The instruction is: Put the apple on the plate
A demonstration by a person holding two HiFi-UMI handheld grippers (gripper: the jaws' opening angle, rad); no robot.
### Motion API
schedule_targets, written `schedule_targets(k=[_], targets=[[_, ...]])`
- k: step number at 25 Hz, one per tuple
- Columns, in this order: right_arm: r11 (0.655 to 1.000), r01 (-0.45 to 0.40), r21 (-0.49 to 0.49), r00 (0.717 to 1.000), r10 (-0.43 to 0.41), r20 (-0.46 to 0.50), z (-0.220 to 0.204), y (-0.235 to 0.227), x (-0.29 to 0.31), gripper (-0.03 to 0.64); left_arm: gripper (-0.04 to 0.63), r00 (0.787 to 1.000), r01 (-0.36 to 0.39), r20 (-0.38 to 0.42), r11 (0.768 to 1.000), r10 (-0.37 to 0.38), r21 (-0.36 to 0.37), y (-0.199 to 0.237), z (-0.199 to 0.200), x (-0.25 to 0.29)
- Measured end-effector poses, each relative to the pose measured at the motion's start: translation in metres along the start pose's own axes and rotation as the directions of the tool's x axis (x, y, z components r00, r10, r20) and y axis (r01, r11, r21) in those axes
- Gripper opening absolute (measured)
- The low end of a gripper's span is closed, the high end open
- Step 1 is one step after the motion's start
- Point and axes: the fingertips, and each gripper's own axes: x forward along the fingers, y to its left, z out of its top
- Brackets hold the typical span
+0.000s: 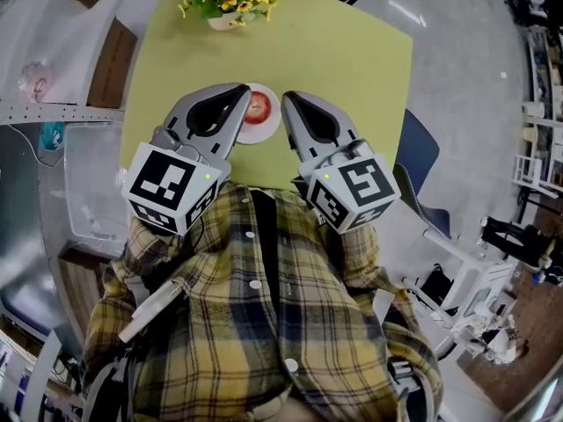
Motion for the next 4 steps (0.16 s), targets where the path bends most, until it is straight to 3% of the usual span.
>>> schedule_targets(k=[4], targets=[[1.000,0.006,-0.001,1.000,-0.006,0.002,0.0015,-0.0060,-0.0015,-0.005,0.008,1.000,0.007,0.002,1.000,-0.007,0.001,-0.0011,0.0027,0.0068]])
